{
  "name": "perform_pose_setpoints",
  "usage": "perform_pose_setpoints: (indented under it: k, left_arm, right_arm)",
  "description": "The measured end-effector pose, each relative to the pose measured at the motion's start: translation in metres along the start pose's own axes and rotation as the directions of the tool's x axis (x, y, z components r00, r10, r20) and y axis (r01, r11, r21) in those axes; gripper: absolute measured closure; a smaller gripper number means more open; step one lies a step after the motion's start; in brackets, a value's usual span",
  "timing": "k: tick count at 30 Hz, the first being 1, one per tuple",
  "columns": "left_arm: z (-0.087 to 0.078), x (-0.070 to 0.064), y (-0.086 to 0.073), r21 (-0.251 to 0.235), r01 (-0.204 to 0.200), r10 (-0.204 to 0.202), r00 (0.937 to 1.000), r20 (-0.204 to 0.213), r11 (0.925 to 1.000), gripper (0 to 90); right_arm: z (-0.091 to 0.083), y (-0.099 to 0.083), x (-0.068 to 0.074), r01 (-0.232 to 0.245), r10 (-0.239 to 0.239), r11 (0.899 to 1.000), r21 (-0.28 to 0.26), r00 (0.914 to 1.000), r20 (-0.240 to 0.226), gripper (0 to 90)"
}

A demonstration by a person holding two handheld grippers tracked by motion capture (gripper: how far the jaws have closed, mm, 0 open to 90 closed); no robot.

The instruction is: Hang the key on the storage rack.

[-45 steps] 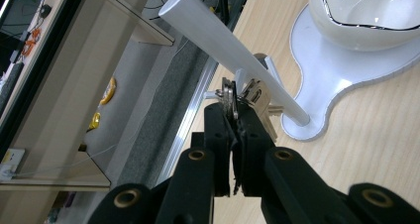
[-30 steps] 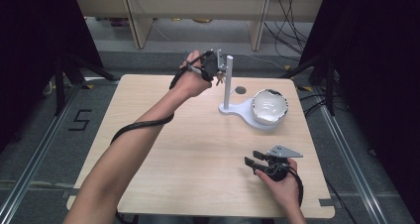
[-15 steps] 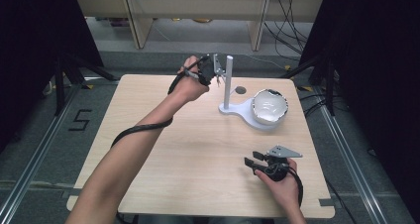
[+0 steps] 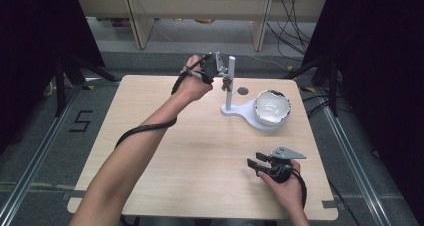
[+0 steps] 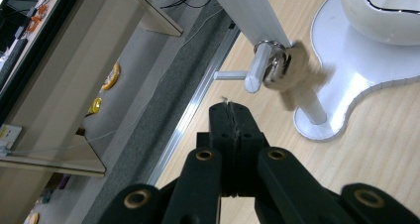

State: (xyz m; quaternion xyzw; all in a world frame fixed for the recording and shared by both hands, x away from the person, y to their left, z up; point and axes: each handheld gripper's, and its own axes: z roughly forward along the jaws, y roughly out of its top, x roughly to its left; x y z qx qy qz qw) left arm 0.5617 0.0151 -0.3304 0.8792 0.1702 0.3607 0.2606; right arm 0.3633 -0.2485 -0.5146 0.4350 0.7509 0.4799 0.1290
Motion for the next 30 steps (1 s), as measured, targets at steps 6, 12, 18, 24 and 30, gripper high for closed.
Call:
perform_pose_setpoints:
  k: [6, 12, 18, 24, 30]
  left_arm:
    - [-0.007, -0.002, -0.017, -0.024, 0.024, -0.024, 0.9997, -0.008, 0.9994, 82.8]
    - [-0.026, -0.005, -0.042, -0.089, 0.1, -0.101, 0.9948, -0.008, 0.991, 68.2]
    - [-0.052, -0.015, -0.084, -0.144, 0.186, -0.188, 0.9822, 0.006, 0.9719, 50.5]
    - [-0.073, -0.04, -0.141, -0.201, 0.321, -0.32, 0.9467, 0.036, 0.9257, 35.8]
    - [-0.089, -0.098, -0.231, -0.274, 0.49, -0.49, 0.8687, 0.072, 0.8279, 28.4]
  right_arm:
    - [0.0, -0.001, 0.0, 0.004, -0.004, 1.0, -0.016, 1.0, 0.003, 50.7]
    - [-0.002, 0.0, -0.002, 0.021, -0.021, 1.0, -0.019, 0.9996, 0.018, 50.9]
    - [-0.007, 0.0, -0.004, 0.015, -0.014, 1.0, -0.016, 0.9996, 0.026, 50.9]
    - [-0.009, -0.002, -0.002, -0.023, 0.024, 1.0, -0.015, 0.9993, 0.028, 50.5]
    - [-0.008, -0.002, -0.005, -0.02, 0.021, 0.999, -0.03, 0.9994, 0.028, 48.8]
